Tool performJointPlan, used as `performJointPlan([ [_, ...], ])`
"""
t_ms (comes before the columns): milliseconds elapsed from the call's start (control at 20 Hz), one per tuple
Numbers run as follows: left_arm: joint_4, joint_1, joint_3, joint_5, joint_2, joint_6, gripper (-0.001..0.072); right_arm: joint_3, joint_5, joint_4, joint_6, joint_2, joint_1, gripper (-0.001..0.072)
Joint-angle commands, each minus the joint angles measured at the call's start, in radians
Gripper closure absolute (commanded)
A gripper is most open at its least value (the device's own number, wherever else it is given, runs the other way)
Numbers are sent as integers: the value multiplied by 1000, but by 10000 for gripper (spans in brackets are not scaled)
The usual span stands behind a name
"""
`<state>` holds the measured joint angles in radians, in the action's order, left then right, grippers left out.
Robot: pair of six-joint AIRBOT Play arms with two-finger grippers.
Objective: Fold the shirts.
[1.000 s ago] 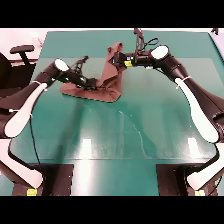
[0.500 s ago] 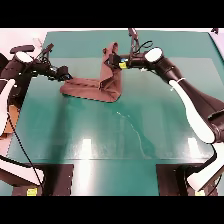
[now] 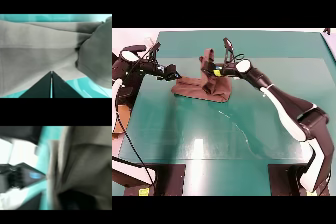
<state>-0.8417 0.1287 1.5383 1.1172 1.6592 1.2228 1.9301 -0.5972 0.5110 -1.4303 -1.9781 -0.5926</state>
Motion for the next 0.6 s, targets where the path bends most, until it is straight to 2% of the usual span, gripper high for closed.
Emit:
performJointPlan([
  [0, 5, 2, 1, 1, -1, -12, 687, 170, -63, -74, 0, -60, -70, 186],
  [250, 4, 3, 1, 1, -1, -13, 687, -1, -112, -29, 74, 110, -39, 184],
  [300, 4, 3, 1, 0, -1, -13, 687, -36, -133, 15, 72, 145, -14, 157],
  [350, 4, 3, 1, 1, -1, -13, 687, -80, -155, 51, 68, 185, 21, 45],
  [550, 4, 3, 1, 2, -1, -12, 687, -272, -317, 129, 34, 294, 236, 42],
])
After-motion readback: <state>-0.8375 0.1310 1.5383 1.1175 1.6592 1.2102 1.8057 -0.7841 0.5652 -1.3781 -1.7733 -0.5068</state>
